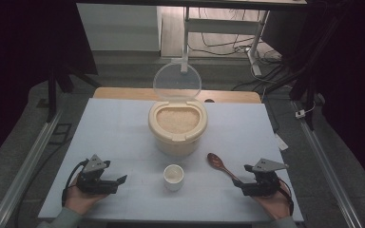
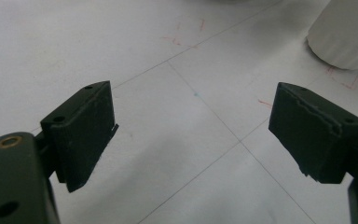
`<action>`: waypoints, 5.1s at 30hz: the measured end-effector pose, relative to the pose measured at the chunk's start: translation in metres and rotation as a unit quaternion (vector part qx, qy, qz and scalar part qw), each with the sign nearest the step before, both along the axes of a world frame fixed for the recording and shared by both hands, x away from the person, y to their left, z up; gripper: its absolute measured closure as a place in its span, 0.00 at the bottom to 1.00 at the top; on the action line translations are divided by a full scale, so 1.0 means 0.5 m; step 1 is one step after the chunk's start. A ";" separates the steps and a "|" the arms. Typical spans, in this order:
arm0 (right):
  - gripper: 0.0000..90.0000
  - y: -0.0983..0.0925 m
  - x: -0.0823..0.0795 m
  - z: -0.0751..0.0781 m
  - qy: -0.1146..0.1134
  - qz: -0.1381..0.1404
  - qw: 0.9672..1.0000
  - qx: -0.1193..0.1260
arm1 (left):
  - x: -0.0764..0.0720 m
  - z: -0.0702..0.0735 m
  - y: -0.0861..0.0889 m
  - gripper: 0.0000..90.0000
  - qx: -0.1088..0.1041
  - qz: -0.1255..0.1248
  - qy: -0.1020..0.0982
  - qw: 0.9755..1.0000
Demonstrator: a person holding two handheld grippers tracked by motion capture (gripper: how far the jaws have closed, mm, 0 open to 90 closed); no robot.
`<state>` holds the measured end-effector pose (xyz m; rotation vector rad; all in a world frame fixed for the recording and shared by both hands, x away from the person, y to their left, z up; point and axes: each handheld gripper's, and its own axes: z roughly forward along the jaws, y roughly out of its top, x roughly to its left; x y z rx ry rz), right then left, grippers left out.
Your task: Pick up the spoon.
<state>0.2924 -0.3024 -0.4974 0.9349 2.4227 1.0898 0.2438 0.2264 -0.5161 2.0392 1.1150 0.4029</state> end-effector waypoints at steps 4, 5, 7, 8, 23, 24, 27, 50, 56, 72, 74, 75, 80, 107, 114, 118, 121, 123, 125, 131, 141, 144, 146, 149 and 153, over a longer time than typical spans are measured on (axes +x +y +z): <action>0.31 0.007 0.003 0.016 0.011 0.002 1.000 -0.019 | 0.001 -0.002 -0.003 0.15 0.002 -0.002 0.003 1.000; 0.31 0.007 0.003 0.016 0.011 0.002 1.000 -0.019 | 0.002 -0.002 -0.005 0.15 0.004 -0.002 0.004 1.000; 0.31 0.013 0.004 0.026 0.020 0.005 0.999 -0.030 | 0.002 -0.003 -0.007 0.15 0.006 -0.004 0.005 1.000; 0.32 0.019 0.006 0.035 0.034 0.009 0.998 -0.043 | 0.002 -0.002 -0.007 0.15 0.006 -0.004 0.005 1.000; 0.34 0.055 0.041 0.055 0.110 0.006 0.989 -0.096 | 0.003 -0.005 -0.003 0.14 0.003 -0.007 0.011 1.000; 0.34 0.063 0.048 0.059 0.121 0.009 0.988 -0.101 | 0.003 -0.005 -0.003 0.14 0.003 -0.007 0.011 1.000; 0.35 0.071 0.054 0.062 0.133 0.008 0.985 -0.111 | 0.003 -0.004 -0.002 0.14 0.004 -0.006 0.011 1.000; 0.61 0.075 0.086 0.017 0.218 0.001 0.952 -0.217 | 0.003 -0.011 -0.005 0.14 0.013 -0.006 0.015 1.000; 0.69 0.085 0.083 0.017 0.204 0.002 0.948 -0.244 | 0.003 -0.011 -0.005 0.14 0.013 -0.007 0.015 1.000; 0.86 0.089 0.082 0.019 0.208 0.003 0.952 -0.225 | 0.004 -0.015 -0.005 0.14 0.018 -0.008 0.018 1.000; 0.87 0.084 0.083 0.023 0.212 0.011 0.954 -0.212 | 0.004 -0.016 -0.005 0.14 0.018 -0.008 0.019 1.000; 0.87 0.082 0.082 0.025 0.210 0.011 0.956 -0.205 | 0.005 -0.016 -0.005 0.14 0.019 -0.008 0.019 1.000; 0.87 0.076 0.081 0.035 0.205 0.013 0.959 -0.193 | 0.004 -0.016 -0.005 0.14 0.020 -0.008 0.019 1.000; 0.86 0.121 0.020 0.129 0.142 0.121 0.975 -0.117 | 0.008 -0.018 -0.004 0.14 0.022 -0.005 0.021 1.000; 0.86 0.159 0.014 0.137 0.128 0.150 0.972 -0.124 | 0.008 -0.017 -0.005 0.14 0.022 -0.005 0.022 1.000; 0.86 0.179 0.017 0.139 0.121 0.163 0.971 -0.126 | 0.006 -0.015 -0.004 0.14 0.017 -0.003 0.021 1.000; 0.86 0.195 0.017 0.138 0.113 0.176 0.969 -0.133 | 0.007 -0.015 -0.005 0.14 0.019 -0.004 0.020 1.000; 0.86 0.206 0.017 0.139 0.111 0.183 0.967 -0.137 | 0.007 -0.015 -0.005 0.14 0.020 -0.004 0.021 1.000; 0.86 0.217 0.018 0.141 0.110 0.189 0.966 -0.140 | 0.007 -0.015 -0.006 0.14 0.019 -0.003 0.022 1.000; 0.86 0.254 0.023 0.150 0.099 0.211 0.962 -0.144 | 0.007 -0.014 -0.005 0.14 0.018 -0.003 0.022 1.000; 0.86 0.309 0.032 0.148 0.082 0.238 0.954 -0.160 | 0.006 -0.013 -0.004 0.14 0.016 -0.003 0.019 1.000; 0.86 0.312 0.030 0.147 0.080 0.242 0.954 -0.158 | 0.005 -0.011 -0.004 0.14 0.015 -0.004 0.017 1.000; 0.86 0.312 0.030 0.147 0.078 0.241 0.954 -0.160 | 0.005 -0.008 -0.006 0.14 0.013 -0.006 0.017 1.000; 0.86 0.311 0.030 0.146 0.077 0.242 0.954 -0.160 | 0.004 -0.003 -0.008 0.14 0.011 -0.009 0.016 1.000; 0.86 0.313 0.030 0.147 0.074 0.242 0.954 -0.161 | 0.001 0.019 -0.018 0.14 -0.002 -0.023 0.007 1.000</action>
